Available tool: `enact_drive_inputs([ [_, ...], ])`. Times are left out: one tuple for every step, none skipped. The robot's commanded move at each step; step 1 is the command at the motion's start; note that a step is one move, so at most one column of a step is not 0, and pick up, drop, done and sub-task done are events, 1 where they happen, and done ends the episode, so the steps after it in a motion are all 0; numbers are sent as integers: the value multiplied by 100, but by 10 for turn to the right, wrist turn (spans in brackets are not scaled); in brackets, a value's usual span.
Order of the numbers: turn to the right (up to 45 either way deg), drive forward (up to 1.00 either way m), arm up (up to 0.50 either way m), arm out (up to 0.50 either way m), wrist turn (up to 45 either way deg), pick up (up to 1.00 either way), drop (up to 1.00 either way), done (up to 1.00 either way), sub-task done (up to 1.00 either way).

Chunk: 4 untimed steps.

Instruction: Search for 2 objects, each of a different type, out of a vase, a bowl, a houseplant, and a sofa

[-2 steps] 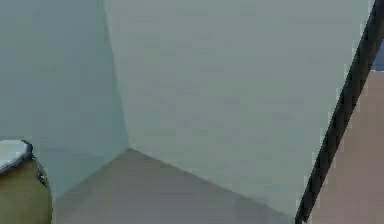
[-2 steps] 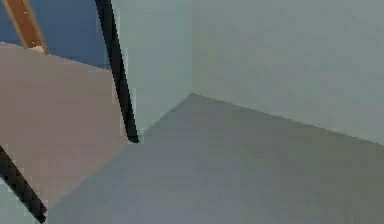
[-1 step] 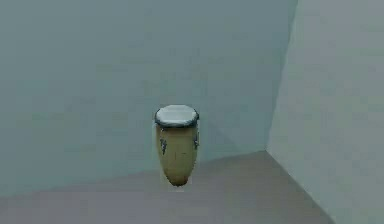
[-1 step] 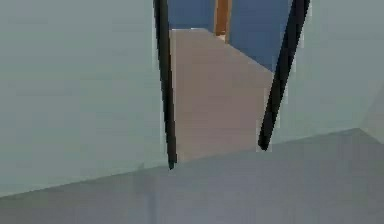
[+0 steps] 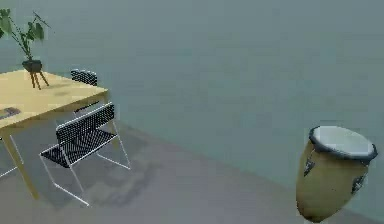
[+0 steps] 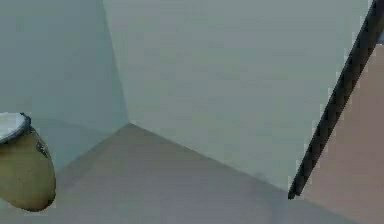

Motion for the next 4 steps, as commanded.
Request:
enact_drive_inputs([
  [-450,0,0,0,0,0,0,0,0],
  [-180,0,0,0,0,0,0,0,0],
  [0,100,0,0,0,0,0,0,0],
  [0,30,0,0,0,0,0,0,0],
])
